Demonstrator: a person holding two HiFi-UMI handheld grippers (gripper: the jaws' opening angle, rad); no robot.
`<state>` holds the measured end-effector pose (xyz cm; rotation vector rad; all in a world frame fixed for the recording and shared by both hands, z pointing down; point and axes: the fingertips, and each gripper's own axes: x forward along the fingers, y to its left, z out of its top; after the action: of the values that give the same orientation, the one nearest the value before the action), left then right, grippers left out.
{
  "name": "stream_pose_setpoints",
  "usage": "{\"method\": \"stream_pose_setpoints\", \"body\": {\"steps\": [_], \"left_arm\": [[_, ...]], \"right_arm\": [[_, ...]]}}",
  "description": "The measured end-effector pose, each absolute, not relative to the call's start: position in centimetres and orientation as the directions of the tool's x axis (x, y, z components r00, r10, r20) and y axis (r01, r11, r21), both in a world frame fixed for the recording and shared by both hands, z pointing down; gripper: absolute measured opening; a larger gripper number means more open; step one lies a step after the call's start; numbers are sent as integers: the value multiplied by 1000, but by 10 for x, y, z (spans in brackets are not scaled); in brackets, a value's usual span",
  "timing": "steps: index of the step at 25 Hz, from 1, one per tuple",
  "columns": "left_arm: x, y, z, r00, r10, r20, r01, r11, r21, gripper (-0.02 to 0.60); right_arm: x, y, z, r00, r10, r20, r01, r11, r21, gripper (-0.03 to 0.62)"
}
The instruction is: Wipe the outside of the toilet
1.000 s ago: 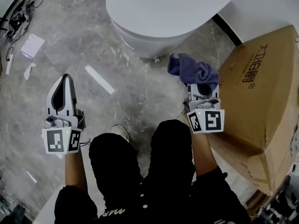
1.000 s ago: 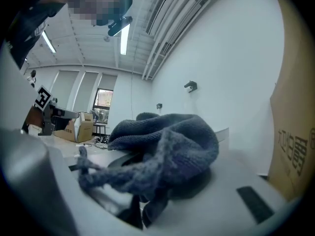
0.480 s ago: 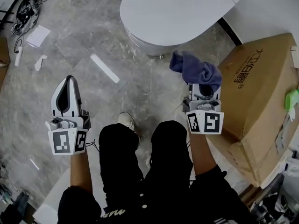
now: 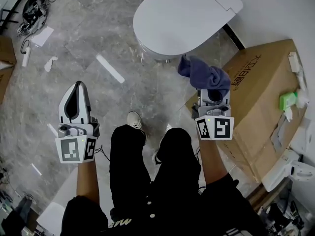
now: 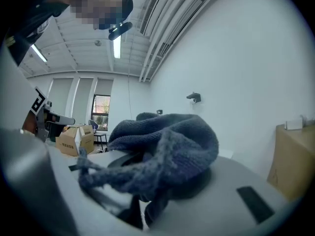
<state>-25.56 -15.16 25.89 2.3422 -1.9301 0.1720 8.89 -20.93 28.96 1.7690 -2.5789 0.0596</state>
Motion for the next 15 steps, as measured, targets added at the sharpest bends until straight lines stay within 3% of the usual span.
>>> {"method": "stream_pose_setpoints", "body": {"steps": [15], "left_arm": [[-253, -143, 131, 183, -962, 204, -983, -174, 62, 11]], "right_arm": [[104, -204, 140, -377, -924, 62, -926, 376, -30, 100]]}}
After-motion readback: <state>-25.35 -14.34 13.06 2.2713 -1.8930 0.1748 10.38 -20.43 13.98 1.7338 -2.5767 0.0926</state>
